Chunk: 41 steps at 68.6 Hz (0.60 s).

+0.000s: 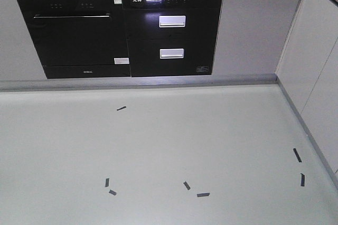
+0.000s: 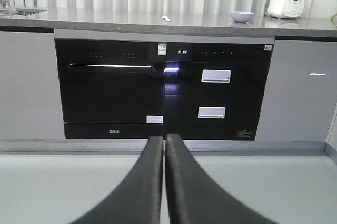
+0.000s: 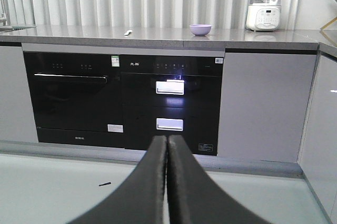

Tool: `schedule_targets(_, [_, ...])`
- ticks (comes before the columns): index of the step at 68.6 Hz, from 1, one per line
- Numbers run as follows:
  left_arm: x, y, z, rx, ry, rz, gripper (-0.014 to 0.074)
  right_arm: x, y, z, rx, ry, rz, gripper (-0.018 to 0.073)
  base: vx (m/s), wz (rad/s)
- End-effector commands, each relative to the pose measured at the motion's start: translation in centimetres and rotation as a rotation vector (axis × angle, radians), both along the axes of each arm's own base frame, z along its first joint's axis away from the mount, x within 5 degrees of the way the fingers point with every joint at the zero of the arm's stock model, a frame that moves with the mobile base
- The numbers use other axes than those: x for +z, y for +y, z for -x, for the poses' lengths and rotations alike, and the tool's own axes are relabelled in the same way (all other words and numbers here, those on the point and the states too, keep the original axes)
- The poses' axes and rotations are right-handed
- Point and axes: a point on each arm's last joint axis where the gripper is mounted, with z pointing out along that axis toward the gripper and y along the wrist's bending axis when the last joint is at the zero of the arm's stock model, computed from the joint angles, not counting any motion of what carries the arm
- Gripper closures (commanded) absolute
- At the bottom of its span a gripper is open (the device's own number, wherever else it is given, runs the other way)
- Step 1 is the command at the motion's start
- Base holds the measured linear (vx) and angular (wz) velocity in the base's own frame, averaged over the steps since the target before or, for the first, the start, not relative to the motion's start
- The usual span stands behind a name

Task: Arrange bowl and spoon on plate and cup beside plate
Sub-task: 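Drive the base toward the counter holding the spoon and bowl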

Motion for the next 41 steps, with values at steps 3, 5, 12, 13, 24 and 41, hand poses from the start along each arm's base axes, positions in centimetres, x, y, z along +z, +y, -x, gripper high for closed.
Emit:
schedule_targets(3, [1.64,-0.04,0.23,-0.006,-0.116,0.007,0.0603,0.39,-0.05,0.03,-0.007,-0.067,0.001,0.057,0.0,0.0])
schedule_targets(5, [1.64,-0.04,0.23,-0.006,-0.116,0.007,0.0603,0.39,-0.05,0.03,-0.007,-0.067,0.001,0.057,0.0,0.0])
schedule_targets(12, [1.64,-0.04,0.23,-0.006,-0.116,0.007,0.0603,0.39,-0.05,0.03,-0.007,-0.067,0.001,0.057,0.0,0.0])
schedule_targets(13, [1.64,-0.04,0.23,-0.006,-0.116,0.007,0.0603,0.39,-0.05,0.03,-0.007,-0.067,0.001,0.057,0.0,0.0])
schedule_targets(24, [1.64,-0.04,0.23,-0.006,-0.116,0.007,0.0603,0.39,-0.05,0.03,-0.007,-0.067,0.001,0.057,0.0,0.0])
schedule_targets(41, [1.64,-0.04,0.23,-0.006,-0.116,0.007,0.0603,0.39,-0.05,0.03,-0.007,-0.067,0.001,0.057,0.0,0.0])
